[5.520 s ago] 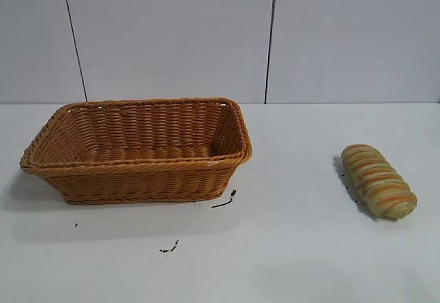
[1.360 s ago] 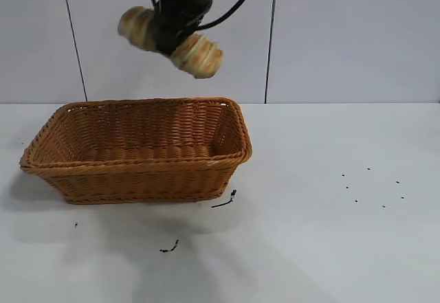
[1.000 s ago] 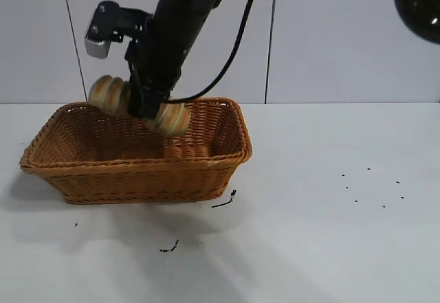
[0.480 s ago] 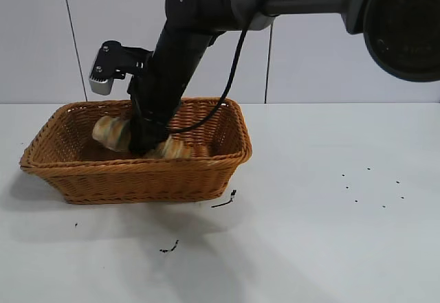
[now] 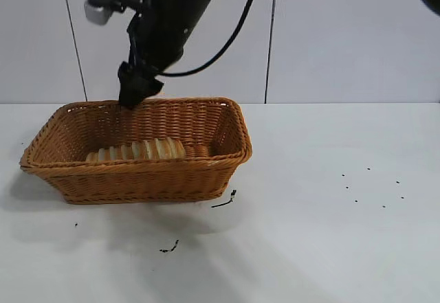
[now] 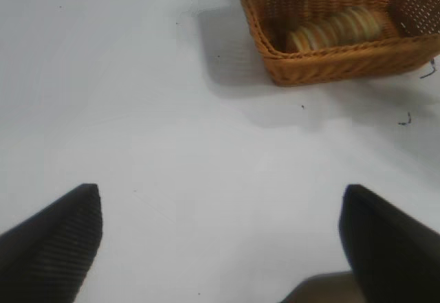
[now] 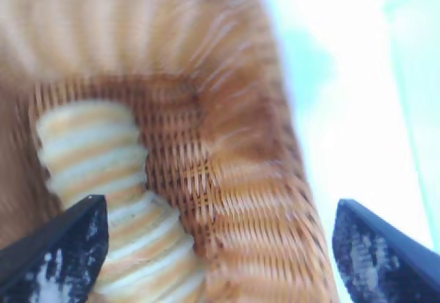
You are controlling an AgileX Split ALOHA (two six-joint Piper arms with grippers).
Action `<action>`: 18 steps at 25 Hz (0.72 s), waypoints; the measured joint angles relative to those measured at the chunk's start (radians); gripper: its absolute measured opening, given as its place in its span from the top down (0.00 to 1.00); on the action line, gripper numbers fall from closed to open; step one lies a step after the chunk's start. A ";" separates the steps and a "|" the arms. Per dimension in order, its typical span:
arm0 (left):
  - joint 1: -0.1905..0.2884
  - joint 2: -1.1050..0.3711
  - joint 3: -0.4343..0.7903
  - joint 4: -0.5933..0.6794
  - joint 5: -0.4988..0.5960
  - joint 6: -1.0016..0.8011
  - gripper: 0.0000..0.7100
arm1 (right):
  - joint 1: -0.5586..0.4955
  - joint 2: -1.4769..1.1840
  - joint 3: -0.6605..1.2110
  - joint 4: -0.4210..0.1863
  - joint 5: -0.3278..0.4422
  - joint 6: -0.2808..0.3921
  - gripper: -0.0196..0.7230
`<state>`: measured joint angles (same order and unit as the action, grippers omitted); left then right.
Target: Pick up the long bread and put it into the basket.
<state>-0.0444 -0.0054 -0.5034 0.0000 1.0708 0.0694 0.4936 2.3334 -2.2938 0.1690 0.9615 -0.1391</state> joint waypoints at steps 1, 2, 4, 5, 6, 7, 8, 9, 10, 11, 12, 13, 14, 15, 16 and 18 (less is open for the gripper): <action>0.000 0.000 0.000 0.000 0.000 0.000 0.02 | 0.000 0.000 0.000 0.000 0.000 0.000 0.15; 0.000 0.000 0.000 0.000 0.000 0.000 0.02 | -0.021 0.000 0.000 -0.008 0.017 0.048 0.15; 0.000 0.000 0.000 0.000 0.000 0.000 0.02 | -0.083 0.002 0.000 -0.022 0.039 0.121 0.15; 0.000 0.000 0.000 0.000 0.000 0.000 0.02 | -0.108 0.002 0.000 -0.029 0.041 0.131 0.15; 0.000 0.000 0.000 0.000 0.000 0.000 0.02 | -0.135 0.002 0.000 -0.037 0.042 0.139 0.15; 0.000 0.000 0.000 0.000 0.000 0.000 0.02 | -0.159 0.001 0.000 -0.049 0.047 0.139 0.15; 0.000 0.000 0.000 0.000 0.000 0.000 0.02 | -0.188 0.001 0.000 -0.062 0.057 0.139 0.15; 0.000 0.000 0.000 0.000 0.000 0.000 0.02 | -0.219 0.001 0.000 -0.074 0.067 0.139 0.15; 0.000 0.000 0.000 0.000 0.000 0.000 0.02 | -0.250 0.001 0.000 -0.089 0.079 0.139 0.15; 0.000 0.000 0.000 0.000 0.000 0.000 0.02 | -0.277 0.001 0.000 -0.104 0.093 0.139 0.15; 0.000 0.000 0.000 0.000 0.000 0.000 0.02 | -0.310 0.001 0.000 -0.115 0.105 0.139 0.15; 0.000 0.000 0.000 0.000 0.000 0.000 0.02 | -0.343 0.001 0.000 -0.121 0.116 0.139 0.15; 0.000 0.000 0.000 0.000 0.000 0.000 0.02 | -0.370 0.001 0.000 -0.124 0.127 0.139 0.15; 0.000 0.000 0.000 0.000 0.000 0.000 0.02 | -0.401 0.001 0.000 -0.126 0.137 0.139 0.15; 0.000 0.000 0.000 0.000 0.000 0.000 0.02 | -0.428 0.001 0.000 -0.128 0.146 0.139 0.15; 0.000 0.000 0.000 0.000 0.000 0.000 0.02 | -0.470 0.001 0.000 -0.129 0.166 0.139 0.15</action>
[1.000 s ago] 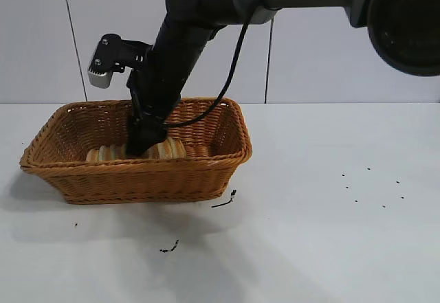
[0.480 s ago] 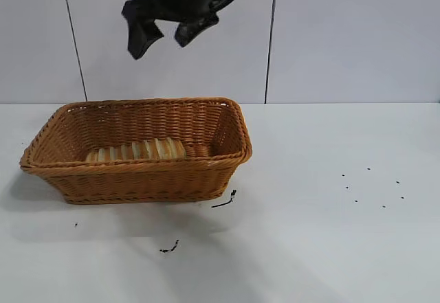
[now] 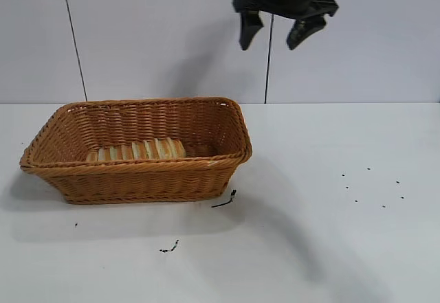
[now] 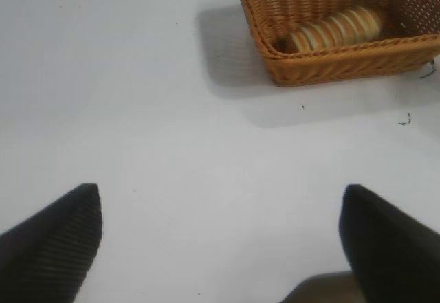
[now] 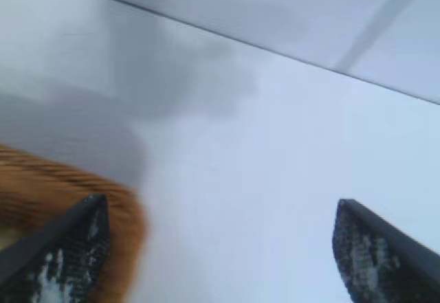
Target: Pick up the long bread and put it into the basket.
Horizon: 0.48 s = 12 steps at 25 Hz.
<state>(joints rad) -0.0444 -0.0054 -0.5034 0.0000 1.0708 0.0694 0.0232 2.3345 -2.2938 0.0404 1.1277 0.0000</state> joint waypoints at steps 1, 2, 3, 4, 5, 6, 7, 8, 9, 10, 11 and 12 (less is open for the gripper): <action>0.000 0.000 0.000 0.000 0.000 0.000 0.02 | -0.018 0.000 0.000 0.001 0.009 0.000 0.15; 0.000 0.000 0.000 0.000 0.000 0.000 0.02 | -0.034 0.000 0.000 0.004 0.016 0.000 0.15; 0.000 0.000 0.000 0.000 0.000 0.000 0.02 | -0.045 0.000 0.000 0.009 0.029 0.000 0.15; 0.000 0.000 0.000 0.000 0.000 0.000 0.02 | -0.054 0.000 0.000 0.011 0.044 0.000 0.15; 0.000 0.000 0.000 0.000 0.000 0.000 0.02 | -0.061 0.000 0.000 0.011 0.062 0.000 0.15; 0.000 0.000 0.000 0.000 0.000 0.000 0.02 | -0.064 0.000 0.000 0.011 0.076 0.000 0.15; 0.000 0.000 0.000 0.000 0.000 0.000 0.02 | -0.064 0.000 0.000 0.013 0.082 0.000 0.15; 0.000 0.000 0.000 0.000 0.000 0.000 0.02 | -0.064 -0.004 0.007 0.016 0.082 0.000 0.15; 0.000 0.000 0.000 0.000 0.000 0.000 0.02 | -0.064 -0.010 0.016 0.021 0.084 0.000 0.15; 0.000 0.000 0.000 0.000 0.000 0.000 0.02 | -0.064 -0.022 0.031 0.024 0.084 0.000 0.15; 0.000 0.000 0.000 0.000 0.000 0.000 0.02 | -0.064 -0.038 0.051 0.025 0.083 0.000 0.15; 0.000 0.000 0.000 0.000 0.000 0.000 0.02 | -0.064 -0.054 0.078 0.025 0.083 0.000 0.15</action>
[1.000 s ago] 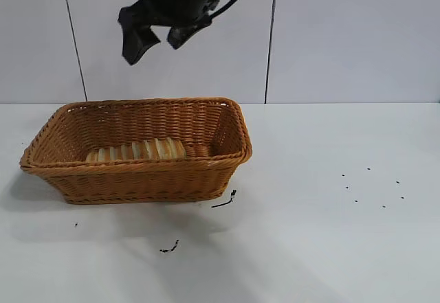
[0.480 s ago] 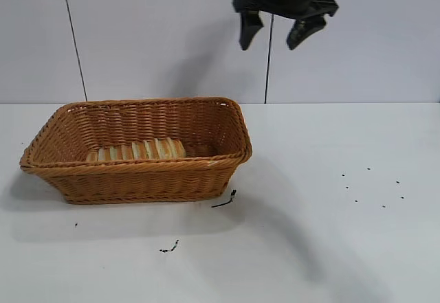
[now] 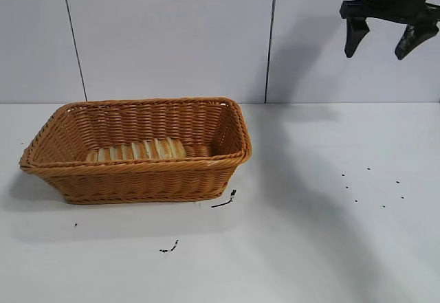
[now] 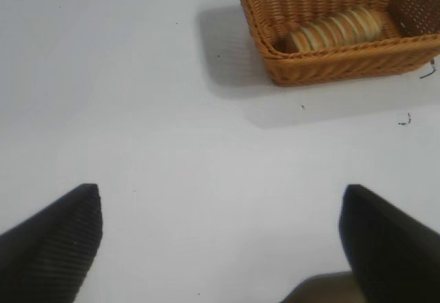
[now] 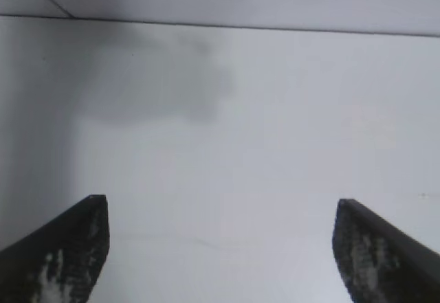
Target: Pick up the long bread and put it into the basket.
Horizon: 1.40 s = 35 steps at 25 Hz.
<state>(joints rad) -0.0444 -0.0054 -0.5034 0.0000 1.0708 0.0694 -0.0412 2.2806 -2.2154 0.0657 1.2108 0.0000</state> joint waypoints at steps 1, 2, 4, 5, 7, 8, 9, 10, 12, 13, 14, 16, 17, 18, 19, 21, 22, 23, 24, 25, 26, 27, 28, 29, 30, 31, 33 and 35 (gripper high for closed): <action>0.000 0.000 0.000 0.000 0.000 0.000 0.02 | 0.000 -0.029 0.030 -0.003 0.000 0.000 0.15; 0.000 0.000 0.000 0.000 0.000 0.000 0.02 | 0.000 -0.065 0.073 -0.009 0.000 0.000 0.15; 0.000 0.000 0.000 0.000 0.000 0.000 0.02 | 0.000 -0.147 0.173 -0.026 -0.001 0.000 0.15; 0.000 0.000 0.000 0.000 0.000 0.000 0.02 | 0.000 -0.197 0.238 -0.031 -0.002 0.000 0.15; 0.000 0.000 0.000 0.000 0.000 0.000 0.02 | 0.000 -0.298 0.377 -0.040 -0.001 -0.008 0.15; 0.000 0.000 0.000 0.000 0.000 0.000 0.02 | 0.000 -0.357 0.437 -0.044 -0.001 -0.009 0.15; 0.000 0.000 0.000 0.000 0.000 0.000 0.02 | 0.000 -0.417 0.509 -0.045 -0.001 -0.011 0.15; 0.000 0.000 0.000 0.000 0.000 0.000 0.02 | 0.000 -0.479 0.581 -0.048 -0.002 -0.011 0.15; 0.000 0.000 0.000 0.000 0.000 0.000 0.02 | 0.000 -0.596 0.710 -0.049 -0.002 -0.011 0.15; 0.000 0.000 0.000 0.000 0.000 0.000 0.02 | 0.000 -0.662 0.779 -0.049 -0.002 -0.011 0.15; 0.000 0.000 0.000 0.000 0.000 0.000 0.02 | 0.000 -0.717 0.846 -0.049 -0.002 -0.011 0.15; 0.000 0.000 0.000 0.000 0.000 0.000 0.02 | 0.000 -0.854 0.963 -0.049 -0.002 -0.011 0.15; 0.000 0.000 0.000 0.000 0.000 0.000 0.02 | 0.000 -0.923 1.024 -0.049 -0.001 -0.011 0.15; 0.000 0.000 0.000 0.000 0.000 0.000 0.02 | 0.000 -0.980 1.083 -0.049 -0.001 -0.011 0.15; 0.000 0.000 0.000 0.000 0.000 0.000 0.02 | 0.000 -1.049 1.131 -0.049 -0.003 -0.012 0.15; 0.000 0.000 0.000 0.000 0.000 0.000 0.02 | 0.000 -1.179 1.243 -0.049 -0.032 -0.014 0.15; 0.000 0.000 0.000 0.000 0.000 0.000 0.02 | 0.000 -1.234 1.286 -0.049 -0.050 -0.014 0.15; 0.000 0.000 0.000 0.000 0.000 0.000 0.02 | 0.000 -1.300 1.337 -0.049 -0.075 -0.015 0.15; 0.000 0.000 0.000 0.000 0.000 0.000 0.02 | 0.000 -1.366 1.384 -0.049 -0.100 -0.015 0.15; 0.000 0.000 0.000 0.000 0.000 0.000 0.02 | 0.000 -1.419 1.430 -0.049 -0.120 -0.015 0.15; 0.000 0.000 0.000 0.000 0.000 0.000 0.02 | 0.000 -1.483 1.467 -0.049 -0.135 -0.015 0.15; 0.000 0.000 0.000 0.000 0.000 0.000 0.02 | 0.000 -1.546 1.509 -0.049 -0.151 -0.015 0.15; 0.000 0.000 0.000 0.000 0.000 0.000 0.02 | 0.000 -1.608 1.548 -0.049 -0.164 -0.015 0.15; 0.000 0.000 0.000 0.000 0.000 0.000 0.02 | 0.000 -1.660 1.578 -0.049 -0.172 -0.015 0.15; 0.000 0.000 0.000 0.000 0.000 0.000 0.02 | 0.000 -1.718 1.612 -0.049 -0.181 -0.015 0.15; 0.000 0.000 0.000 0.000 0.000 0.000 0.02 | 0.000 -1.772 1.642 -0.049 -0.186 -0.015 0.15; 0.000 0.000 0.000 0.000 0.000 0.000 0.02 | 0.000 -1.859 1.696 -0.049 -0.185 -0.015 0.15; 0.000 0.000 0.000 0.000 0.000 0.000 0.02 | 0.000 -1.929 1.722 -0.049 -0.176 -0.015 0.15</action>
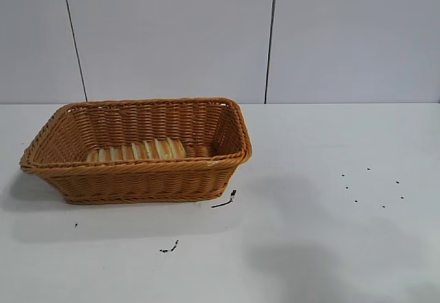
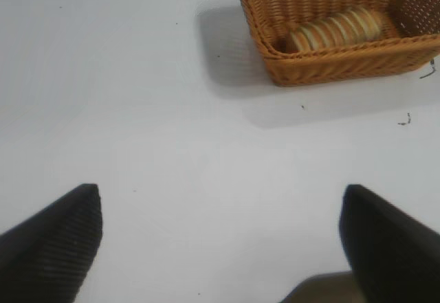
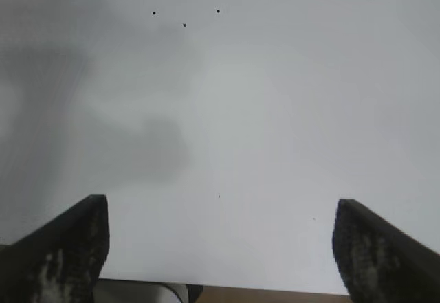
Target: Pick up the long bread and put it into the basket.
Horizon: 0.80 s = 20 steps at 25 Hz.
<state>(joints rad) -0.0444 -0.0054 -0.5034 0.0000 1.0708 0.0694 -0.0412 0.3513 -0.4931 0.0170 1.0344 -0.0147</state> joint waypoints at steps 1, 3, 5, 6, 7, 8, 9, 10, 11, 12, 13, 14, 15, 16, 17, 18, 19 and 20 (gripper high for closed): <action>0.000 0.000 0.000 0.000 0.000 0.000 0.02 | 0.001 -0.023 0.002 0.000 -0.002 0.000 0.15; 0.000 0.000 0.000 0.000 0.000 0.000 0.02 | 0.011 -0.066 0.003 -0.005 -0.004 0.004 0.15; 0.000 0.000 0.000 0.000 0.000 0.000 0.02 | 0.033 -0.097 0.004 -0.005 -0.004 0.004 0.15; 0.000 0.000 0.000 0.000 0.000 0.000 0.02 | 0.043 -0.119 0.004 -0.006 -0.004 0.004 0.15; 0.000 0.000 0.000 0.000 0.000 0.000 0.02 | 0.050 -0.136 0.004 -0.007 -0.004 0.004 0.15; 0.000 0.000 0.000 0.000 0.000 0.000 0.02 | 0.053 -0.156 0.004 -0.007 -0.004 0.004 0.15; 0.000 0.000 0.000 0.000 0.000 0.000 0.02 | 0.053 -0.183 0.004 -0.007 -0.005 0.004 0.15; 0.000 0.000 0.000 0.000 0.000 0.000 0.02 | 0.053 -0.213 0.004 -0.008 -0.006 0.004 0.15; 0.000 0.000 0.000 0.000 0.000 0.000 0.02 | 0.054 -0.248 0.004 -0.008 -0.006 0.004 0.15; 0.000 0.000 0.000 0.000 0.000 0.000 0.02 | 0.055 -0.281 0.004 -0.008 -0.006 0.004 0.15; 0.000 0.000 0.000 0.000 0.000 0.000 0.02 | 0.056 -0.319 0.004 -0.008 -0.006 0.004 0.15; 0.000 0.000 0.000 0.000 0.000 0.000 0.02 | 0.058 -0.344 0.004 -0.010 -0.006 0.007 0.15; 0.000 0.000 0.000 0.000 0.000 0.000 0.02 | 0.058 -0.352 0.004 -0.017 -0.005 0.009 0.15; 0.000 0.000 0.000 0.000 0.000 0.000 0.02 | 0.058 -0.355 0.005 -0.017 -0.006 0.015 0.15; 0.000 0.000 0.000 0.000 0.000 0.000 0.02 | 0.058 -0.356 0.007 -0.017 -0.006 0.015 0.15; 0.000 0.000 0.000 0.000 0.000 0.000 0.02 | 0.058 -0.357 0.007 -0.017 -0.005 0.015 0.15; 0.000 0.000 0.000 0.000 0.000 0.000 0.02 | 0.058 -0.357 0.007 -0.017 -0.006 0.015 0.15; 0.000 0.000 0.000 0.000 0.000 0.000 0.02 | 0.058 -0.357 0.008 -0.022 -0.006 0.015 0.15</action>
<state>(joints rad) -0.0444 -0.0054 -0.5034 0.0000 1.0708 0.0694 0.0164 -0.0052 -0.4847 -0.0054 1.0283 0.0000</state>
